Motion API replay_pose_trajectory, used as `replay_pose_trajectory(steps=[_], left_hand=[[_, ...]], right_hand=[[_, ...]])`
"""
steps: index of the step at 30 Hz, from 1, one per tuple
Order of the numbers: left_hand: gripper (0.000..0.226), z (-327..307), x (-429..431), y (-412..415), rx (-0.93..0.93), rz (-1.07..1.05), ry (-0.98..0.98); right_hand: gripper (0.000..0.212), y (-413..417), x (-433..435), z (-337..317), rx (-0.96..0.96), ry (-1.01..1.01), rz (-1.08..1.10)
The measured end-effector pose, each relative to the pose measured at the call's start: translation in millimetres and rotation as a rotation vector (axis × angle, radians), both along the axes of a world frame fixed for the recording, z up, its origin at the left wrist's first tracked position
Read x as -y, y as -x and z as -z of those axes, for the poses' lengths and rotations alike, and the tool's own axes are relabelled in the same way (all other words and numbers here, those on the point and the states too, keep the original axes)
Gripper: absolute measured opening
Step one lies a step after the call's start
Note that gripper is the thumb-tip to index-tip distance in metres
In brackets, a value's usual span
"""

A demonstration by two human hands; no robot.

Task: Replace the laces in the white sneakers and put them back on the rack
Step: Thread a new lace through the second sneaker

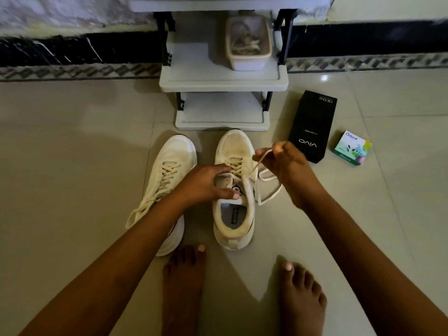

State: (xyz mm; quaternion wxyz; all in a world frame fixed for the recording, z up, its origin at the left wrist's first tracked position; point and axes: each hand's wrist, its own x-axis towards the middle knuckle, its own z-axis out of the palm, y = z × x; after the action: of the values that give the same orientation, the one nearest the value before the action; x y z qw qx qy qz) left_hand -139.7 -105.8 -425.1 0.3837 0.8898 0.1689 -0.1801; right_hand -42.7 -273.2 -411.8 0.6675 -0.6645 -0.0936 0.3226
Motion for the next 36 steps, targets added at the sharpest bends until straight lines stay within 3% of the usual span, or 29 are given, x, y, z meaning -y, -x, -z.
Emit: replay_pose_trajectory(steps=[3, 8, 13, 20, 23, 27, 29, 31, 36], left_hand=[[0.075, -2, -2, -1, -0.032, 0.024, 0.025], [0.075, 1, -8, -1, -0.097, 0.081, 0.063], [0.072, 4, -11, 1, -0.095, 0.049, 0.125], [0.072, 7, -10, 0, -0.081, 0.033, 0.122], [0.073, 7, -10, 1, -0.08, 0.035, 0.114], [0.074, 7, -10, 1, -0.079, 0.038, 0.127], [0.074, 7, -10, 1, -0.08, 0.045, 0.115], [0.074, 6, -10, 1, -0.083, 0.047, 0.102], [0.074, 7, -9, 3, -0.082, 0.034, 0.112]], right_hand=[[0.022, -1, -5, -8, -0.086, -0.076, -0.01], [0.013, 24, -12, 28, 0.261, 0.409, -0.151], [0.021, 27, -11, 35, 0.693, 0.603, -0.245], [0.026, 12, -6, 35, 0.932, 0.726, -0.484], [0.021, 7, -6, 26, 0.834, 0.659, -0.441], [0.019, 0, -3, -10, 0.195, 0.086, -0.168], [0.025, 0, -3, -17, 0.038, -0.042, -0.174], [0.025, 6, -8, -12, 0.082, 0.13, -0.172], [0.019, 18, -4, 22, 0.589, 0.657, -0.328]])
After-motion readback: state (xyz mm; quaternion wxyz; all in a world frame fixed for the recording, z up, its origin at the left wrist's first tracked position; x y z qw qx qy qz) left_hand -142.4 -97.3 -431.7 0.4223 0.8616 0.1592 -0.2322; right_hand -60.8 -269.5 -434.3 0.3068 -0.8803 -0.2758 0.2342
